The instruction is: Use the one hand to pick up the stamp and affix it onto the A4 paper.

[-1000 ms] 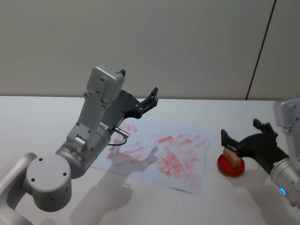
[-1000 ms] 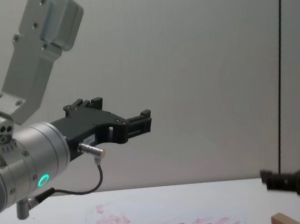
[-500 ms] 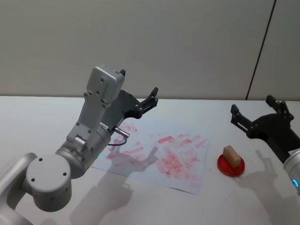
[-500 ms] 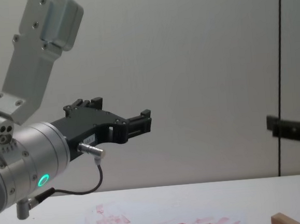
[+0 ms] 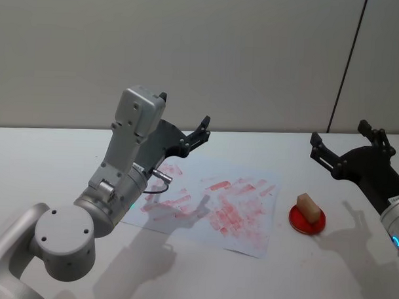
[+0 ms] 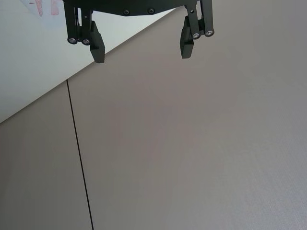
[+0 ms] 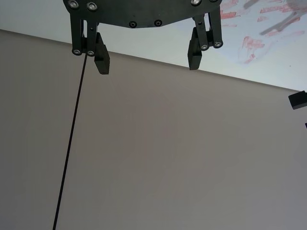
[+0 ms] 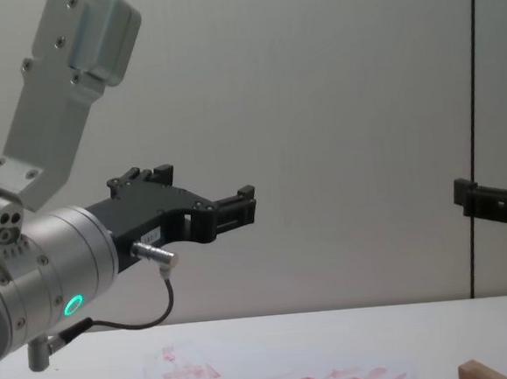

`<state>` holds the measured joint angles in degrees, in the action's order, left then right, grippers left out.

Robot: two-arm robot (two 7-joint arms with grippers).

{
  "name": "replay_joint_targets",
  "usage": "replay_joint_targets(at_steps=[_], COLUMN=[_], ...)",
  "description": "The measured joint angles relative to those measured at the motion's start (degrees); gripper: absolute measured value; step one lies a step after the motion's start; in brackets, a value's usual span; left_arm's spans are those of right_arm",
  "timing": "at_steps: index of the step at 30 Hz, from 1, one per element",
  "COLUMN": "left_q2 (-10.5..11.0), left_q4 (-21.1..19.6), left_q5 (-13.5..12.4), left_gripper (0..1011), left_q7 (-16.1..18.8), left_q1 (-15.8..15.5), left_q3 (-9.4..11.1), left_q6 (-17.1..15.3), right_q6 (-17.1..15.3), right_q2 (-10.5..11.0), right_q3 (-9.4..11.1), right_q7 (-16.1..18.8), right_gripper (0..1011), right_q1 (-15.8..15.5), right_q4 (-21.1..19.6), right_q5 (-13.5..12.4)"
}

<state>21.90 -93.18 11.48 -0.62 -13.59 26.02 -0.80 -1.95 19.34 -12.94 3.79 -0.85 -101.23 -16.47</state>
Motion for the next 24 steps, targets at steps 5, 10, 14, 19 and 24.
replay_joint_targets(at_steps=[5, 10, 14, 19, 24], left_q2=[0.00, 0.00, 0.00, 0.00, 0.00], left_q4=[0.00, 0.00, 0.00, 0.00, 0.00], left_q5=[0.00, 0.00, 0.00, 0.00, 0.00], left_gripper=[1002, 1001, 1001, 1001, 1001], left_q7=[0.00, 0.00, 0.00, 0.00, 0.00], left_q1=[0.00, 0.00, 0.00, 0.00, 0.00], left_q3=[0.00, 0.00, 0.00, 0.00, 0.00], left_q6=[0.00, 0.00, 0.00, 0.00, 0.00], right_q6=[-0.02, -1.18, -2.85, -5.87, -9.38], right_q2=[0.05, 0.54, 1.08, 1.90, 2.55], right_q3=[0.07, 0.41, 0.76, 1.26, 1.58], right_q7=[0.06, 0.55, 1.05, 1.79, 2.80], right_gripper=[1003, 1003, 1003, 1003, 1003], right_q1=[-0.01, -0.25, -0.50, -0.78, -0.79], right_q4=[0.00, -0.14, -0.28, -0.31, 0.07], right_q5=[-0.08, -0.73, -1.42, -2.33, -2.91])
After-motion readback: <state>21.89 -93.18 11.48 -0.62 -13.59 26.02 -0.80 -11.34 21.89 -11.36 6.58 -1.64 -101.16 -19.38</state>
